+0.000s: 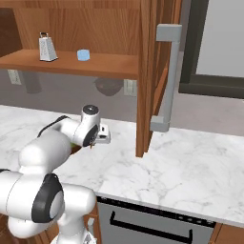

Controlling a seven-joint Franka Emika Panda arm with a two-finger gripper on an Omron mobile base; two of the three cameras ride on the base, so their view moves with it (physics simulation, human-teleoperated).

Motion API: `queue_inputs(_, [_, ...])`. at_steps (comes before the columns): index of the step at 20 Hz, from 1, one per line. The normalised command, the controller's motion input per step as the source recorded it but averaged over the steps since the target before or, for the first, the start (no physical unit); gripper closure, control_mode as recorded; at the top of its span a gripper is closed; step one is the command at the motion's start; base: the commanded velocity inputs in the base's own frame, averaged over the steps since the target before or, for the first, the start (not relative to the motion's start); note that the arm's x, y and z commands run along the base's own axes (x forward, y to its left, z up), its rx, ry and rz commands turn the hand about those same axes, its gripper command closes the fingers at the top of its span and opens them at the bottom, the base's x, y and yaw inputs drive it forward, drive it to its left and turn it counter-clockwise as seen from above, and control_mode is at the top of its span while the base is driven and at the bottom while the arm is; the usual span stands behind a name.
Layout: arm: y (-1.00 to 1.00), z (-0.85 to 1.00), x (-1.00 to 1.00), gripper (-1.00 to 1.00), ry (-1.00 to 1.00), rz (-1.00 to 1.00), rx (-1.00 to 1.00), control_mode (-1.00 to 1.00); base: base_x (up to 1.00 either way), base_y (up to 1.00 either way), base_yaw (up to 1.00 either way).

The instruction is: Pick the cheese from the fridge and the cheese grater from the cabinet and place them next to the salad bowl.

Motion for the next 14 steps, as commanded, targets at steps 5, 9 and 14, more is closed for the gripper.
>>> queue_inputs(5, [-0.02,-0.19,0.14,1.0,0.0,0.0,0.0,-1.0,0.0,0.0,0.0])
queue_inputs(9, [-0.05,-0.19,0.05,1.0,0.0,0.0,0.0,-1.0,0.0,0.0,0.0])
queue_inputs(14, [-0.04,-0.21,0.09,1.0,0.02,0.0,0.0,-1.0,0.0,0.0,0.0])
